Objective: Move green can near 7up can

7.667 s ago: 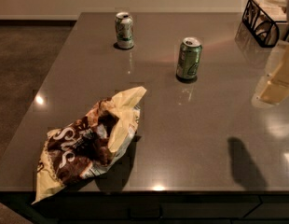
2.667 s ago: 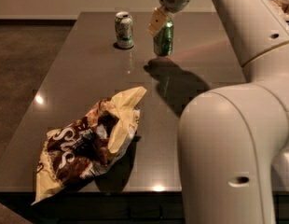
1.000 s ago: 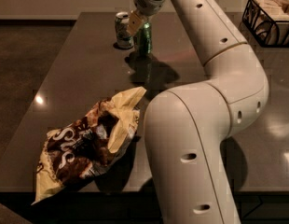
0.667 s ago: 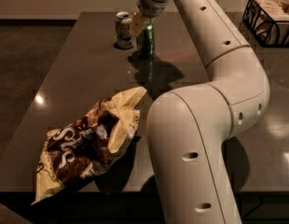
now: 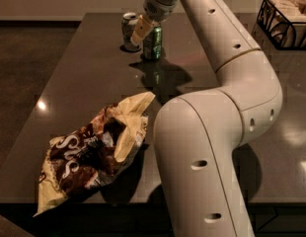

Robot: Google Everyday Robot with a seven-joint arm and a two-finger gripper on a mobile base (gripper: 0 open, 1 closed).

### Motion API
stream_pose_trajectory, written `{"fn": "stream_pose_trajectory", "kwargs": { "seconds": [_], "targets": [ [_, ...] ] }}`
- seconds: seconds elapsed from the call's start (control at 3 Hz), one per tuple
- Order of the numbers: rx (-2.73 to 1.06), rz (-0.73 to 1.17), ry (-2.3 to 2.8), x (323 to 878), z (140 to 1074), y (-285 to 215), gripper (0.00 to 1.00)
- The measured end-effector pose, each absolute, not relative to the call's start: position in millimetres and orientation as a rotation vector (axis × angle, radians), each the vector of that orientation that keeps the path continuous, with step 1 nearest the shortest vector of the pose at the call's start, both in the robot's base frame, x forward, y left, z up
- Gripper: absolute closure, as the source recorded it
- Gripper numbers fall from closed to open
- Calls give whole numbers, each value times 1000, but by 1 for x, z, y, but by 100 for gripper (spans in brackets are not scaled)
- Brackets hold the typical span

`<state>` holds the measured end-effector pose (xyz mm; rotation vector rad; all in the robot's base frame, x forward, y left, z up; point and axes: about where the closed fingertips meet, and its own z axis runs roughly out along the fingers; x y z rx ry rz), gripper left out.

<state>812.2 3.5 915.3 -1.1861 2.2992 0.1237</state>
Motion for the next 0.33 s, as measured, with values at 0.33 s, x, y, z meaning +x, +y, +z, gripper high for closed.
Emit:
{"fn": "stream_pose_trajectory", "kwargs": {
  "seconds": [0.33],
  "targets": [
    [-1186, 124, 2299, 812, 915, 4, 0]
  ]
}}
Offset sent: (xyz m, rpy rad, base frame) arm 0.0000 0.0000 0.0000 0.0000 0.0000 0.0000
